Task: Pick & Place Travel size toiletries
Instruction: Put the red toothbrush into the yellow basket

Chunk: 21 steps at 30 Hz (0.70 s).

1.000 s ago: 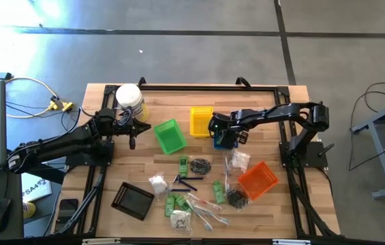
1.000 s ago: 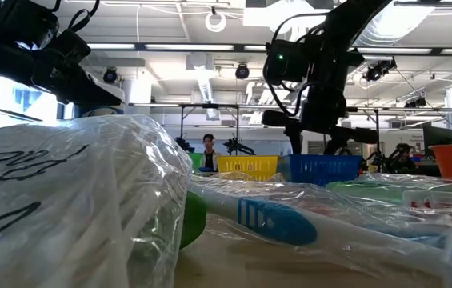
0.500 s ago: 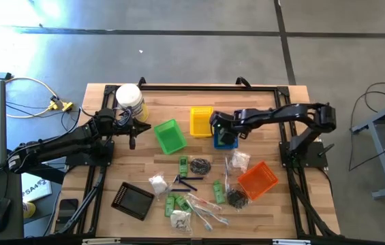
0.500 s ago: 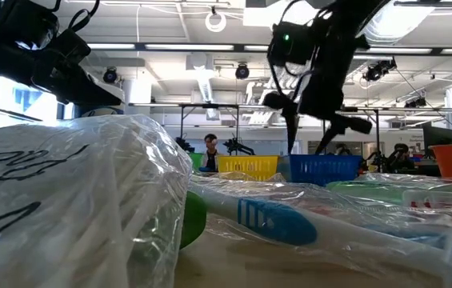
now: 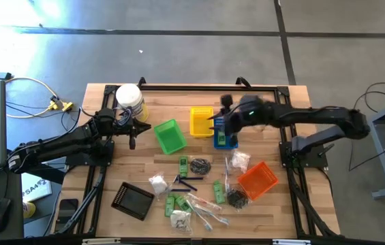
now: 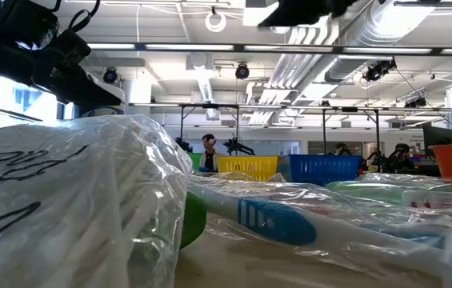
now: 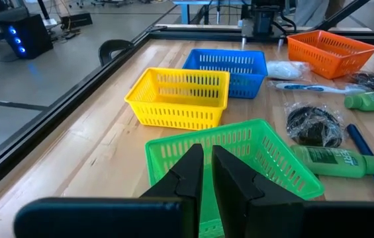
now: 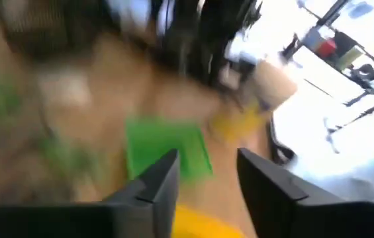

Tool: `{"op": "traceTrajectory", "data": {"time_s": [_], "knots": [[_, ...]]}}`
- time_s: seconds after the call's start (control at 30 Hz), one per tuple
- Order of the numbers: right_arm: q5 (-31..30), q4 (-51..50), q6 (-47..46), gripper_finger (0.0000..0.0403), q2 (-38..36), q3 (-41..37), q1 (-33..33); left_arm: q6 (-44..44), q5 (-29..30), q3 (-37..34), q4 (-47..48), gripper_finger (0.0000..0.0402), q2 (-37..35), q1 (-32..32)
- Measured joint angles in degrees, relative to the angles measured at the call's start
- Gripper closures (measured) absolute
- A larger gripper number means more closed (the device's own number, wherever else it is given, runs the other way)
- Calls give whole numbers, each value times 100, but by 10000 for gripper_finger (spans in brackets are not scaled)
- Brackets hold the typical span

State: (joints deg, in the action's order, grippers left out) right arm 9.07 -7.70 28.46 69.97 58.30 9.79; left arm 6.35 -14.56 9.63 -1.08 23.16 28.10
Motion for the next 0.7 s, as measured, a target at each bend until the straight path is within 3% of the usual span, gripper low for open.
{"op": "traceTrajectory", "data": {"time_s": [0.13,0.23,0.4,0.6,0.7], "knots": [[1371,184,-1378,356,-589,0,267,-61,0,0,0,371,0,0],[1664,181,-1959,393,-1011,-24,320,-63,0,0,0,371,0,1],[1511,68,-2698,399,-1835,-310,196,-68,2,0,0,371,0,2],[172,116,-3153,400,-2941,-1116,-208,-66,2,0,0,371,1,2],[-116,252,-3313,400,-3363,-1585,-470,-68,2,0,0,371,2,0]]}}
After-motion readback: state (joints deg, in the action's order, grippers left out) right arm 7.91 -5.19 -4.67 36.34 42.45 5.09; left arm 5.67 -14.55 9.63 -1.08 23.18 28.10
